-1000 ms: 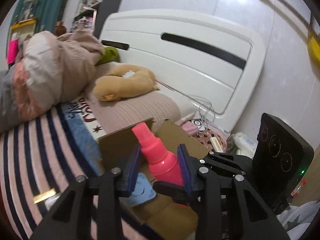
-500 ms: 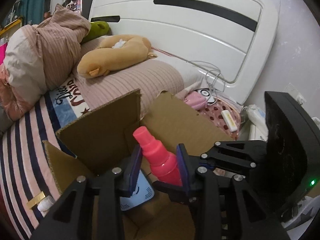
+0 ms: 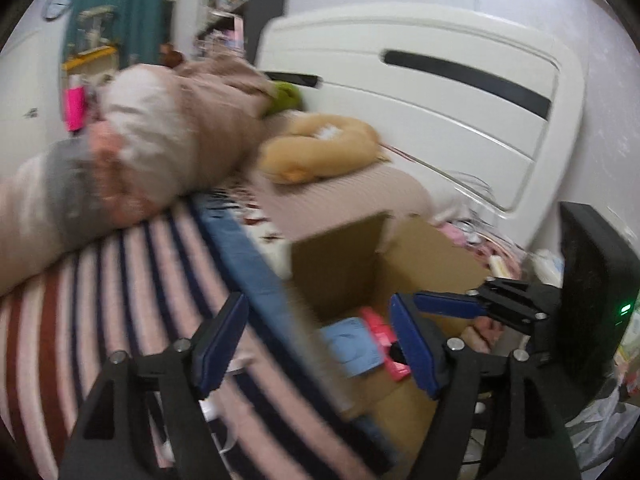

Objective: Organize rigid objects
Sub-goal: 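Carry the pink spray bottle into the box and release it, then grasp the white power adapter with the right gripper while the left grasps the lens case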

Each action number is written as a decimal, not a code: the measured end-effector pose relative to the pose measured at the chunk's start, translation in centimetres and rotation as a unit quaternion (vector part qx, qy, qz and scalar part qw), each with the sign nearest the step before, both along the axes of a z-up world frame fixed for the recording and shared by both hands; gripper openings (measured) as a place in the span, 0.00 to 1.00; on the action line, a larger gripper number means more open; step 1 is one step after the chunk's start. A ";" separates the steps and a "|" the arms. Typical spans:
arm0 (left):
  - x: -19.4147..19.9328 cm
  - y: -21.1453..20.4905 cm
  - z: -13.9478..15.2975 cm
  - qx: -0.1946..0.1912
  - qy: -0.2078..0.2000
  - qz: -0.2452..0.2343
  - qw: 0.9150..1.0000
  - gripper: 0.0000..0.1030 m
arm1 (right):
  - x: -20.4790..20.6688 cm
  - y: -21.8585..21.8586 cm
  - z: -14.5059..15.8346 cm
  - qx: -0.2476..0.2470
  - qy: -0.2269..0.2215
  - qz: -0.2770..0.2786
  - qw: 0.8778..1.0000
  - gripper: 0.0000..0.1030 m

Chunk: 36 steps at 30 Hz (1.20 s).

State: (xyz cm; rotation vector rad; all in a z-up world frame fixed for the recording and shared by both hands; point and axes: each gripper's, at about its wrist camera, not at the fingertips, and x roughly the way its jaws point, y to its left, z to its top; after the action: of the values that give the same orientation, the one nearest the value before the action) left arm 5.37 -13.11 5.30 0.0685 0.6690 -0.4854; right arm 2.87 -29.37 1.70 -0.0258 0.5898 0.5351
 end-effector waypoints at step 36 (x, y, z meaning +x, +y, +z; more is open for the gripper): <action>0.8 19.0 -16.2 -0.019 0.112 0.106 0.988 0.73 | 2.6 19.5 -13.3 -0.143 0.148 0.126 0.970 0.31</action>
State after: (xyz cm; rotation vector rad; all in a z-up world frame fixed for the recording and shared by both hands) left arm 6.19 5.93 -10.90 -0.0938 0.8775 -0.3033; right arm 5.43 -9.85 -11.57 -0.3020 0.9618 0.7036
